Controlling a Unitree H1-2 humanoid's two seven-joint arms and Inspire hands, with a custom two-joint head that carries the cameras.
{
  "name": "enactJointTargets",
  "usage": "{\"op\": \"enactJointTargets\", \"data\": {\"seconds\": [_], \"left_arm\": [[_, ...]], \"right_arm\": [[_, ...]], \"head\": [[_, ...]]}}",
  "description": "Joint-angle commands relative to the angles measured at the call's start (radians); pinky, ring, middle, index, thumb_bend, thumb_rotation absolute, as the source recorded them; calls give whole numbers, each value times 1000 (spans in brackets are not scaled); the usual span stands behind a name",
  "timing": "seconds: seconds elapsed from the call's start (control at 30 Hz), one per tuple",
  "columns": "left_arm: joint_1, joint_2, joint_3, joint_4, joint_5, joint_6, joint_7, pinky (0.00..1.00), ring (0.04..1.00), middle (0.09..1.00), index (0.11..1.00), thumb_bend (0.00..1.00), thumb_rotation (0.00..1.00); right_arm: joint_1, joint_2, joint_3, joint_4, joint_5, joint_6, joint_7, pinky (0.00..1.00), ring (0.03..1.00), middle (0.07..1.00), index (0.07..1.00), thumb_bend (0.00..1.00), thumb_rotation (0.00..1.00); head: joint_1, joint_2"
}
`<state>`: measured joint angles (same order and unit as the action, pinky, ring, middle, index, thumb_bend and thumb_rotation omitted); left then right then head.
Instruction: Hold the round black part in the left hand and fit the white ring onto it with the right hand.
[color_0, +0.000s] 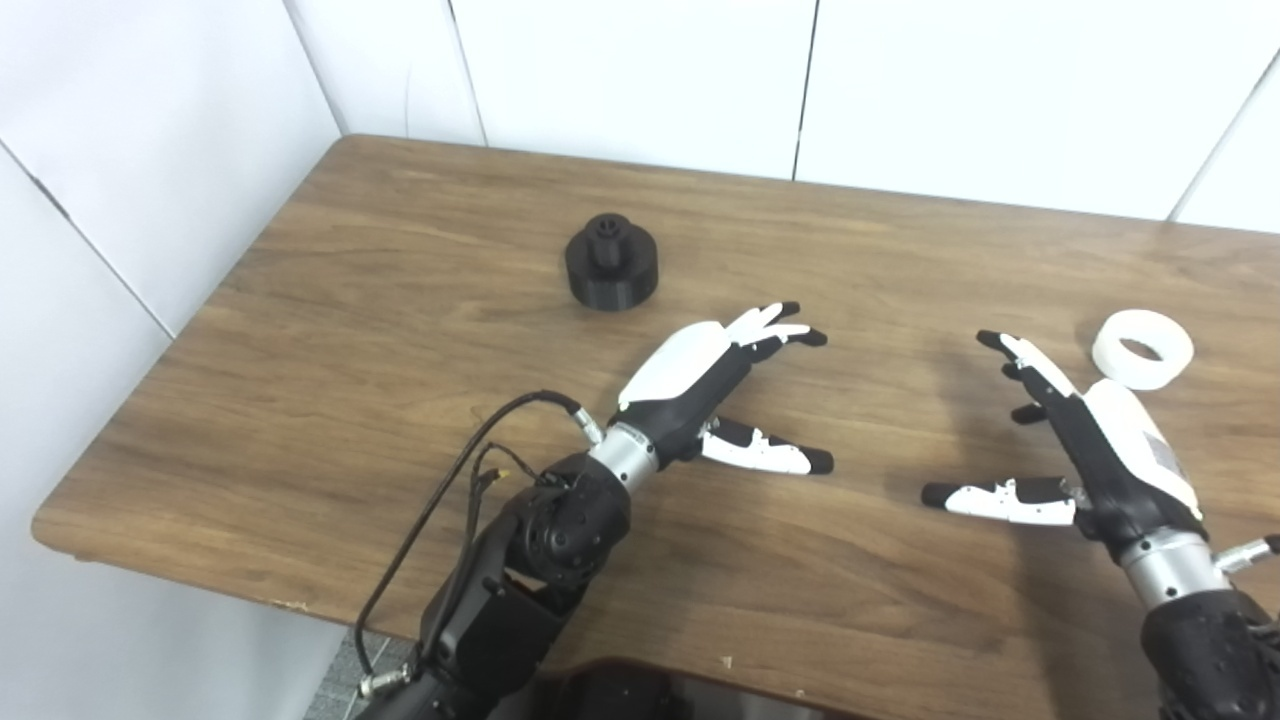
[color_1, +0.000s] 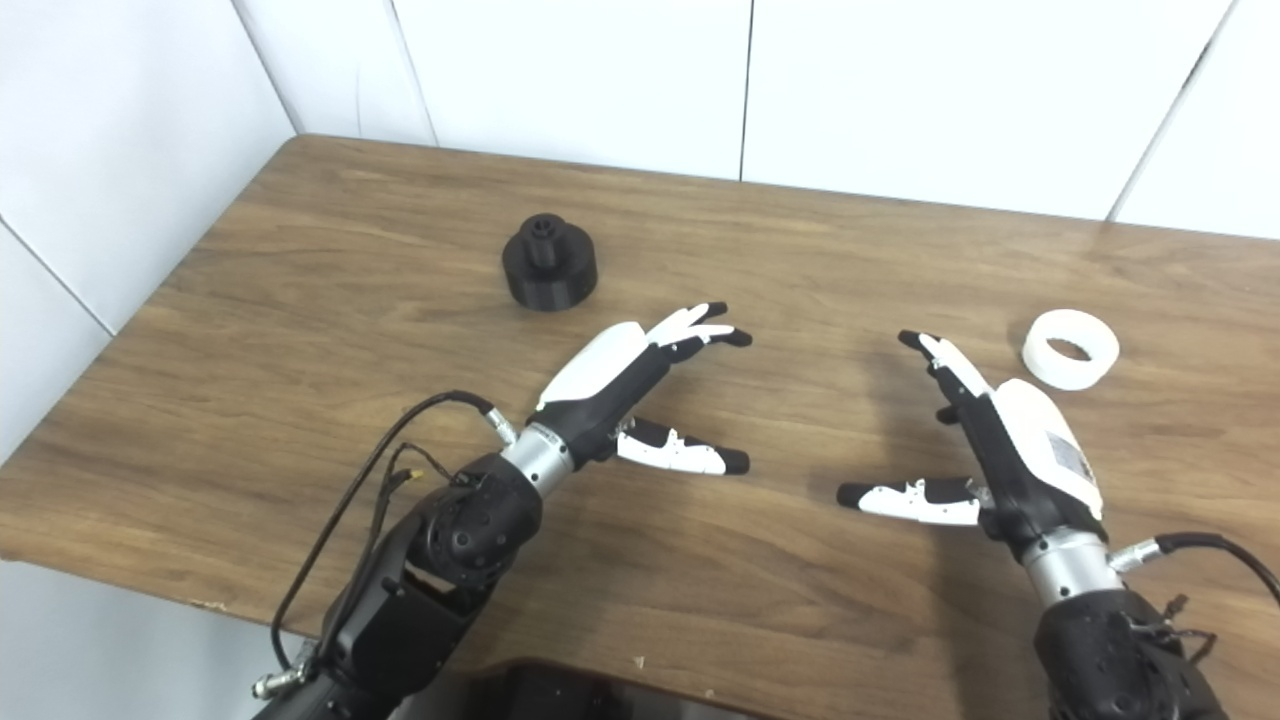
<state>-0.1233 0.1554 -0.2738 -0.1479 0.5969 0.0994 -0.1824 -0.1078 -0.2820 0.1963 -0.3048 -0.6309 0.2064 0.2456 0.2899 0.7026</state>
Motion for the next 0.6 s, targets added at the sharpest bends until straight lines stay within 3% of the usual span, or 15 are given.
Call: {"op": "enactJointTargets", "data": {"seconds": [0.0, 0.27, 0.57], "left_arm": [[-29, 2, 16, -24, 23, -11, 45, 874, 1000, 1000, 852, 969, 446], [-12, 13, 80, -88, 157, 13, 169, 950, 1000, 1000, 847, 939, 416], [-36, 76, 165, -172, 197, 37, 161, 948, 1000, 1000, 850, 940, 430]], "right_arm": [[-30, -4, -5, -21, 8, -42, -25, 711, 884, 951, 920, 929, 350], [-33, -2, -8, -20, 12, -38, -20, 713, 880, 949, 919, 928, 328], [-37, 0, -8, -13, 14, -36, -24, 715, 884, 950, 918, 931, 316]], "head": [[-1, -1], [3, 0], [-2, -3]]}}
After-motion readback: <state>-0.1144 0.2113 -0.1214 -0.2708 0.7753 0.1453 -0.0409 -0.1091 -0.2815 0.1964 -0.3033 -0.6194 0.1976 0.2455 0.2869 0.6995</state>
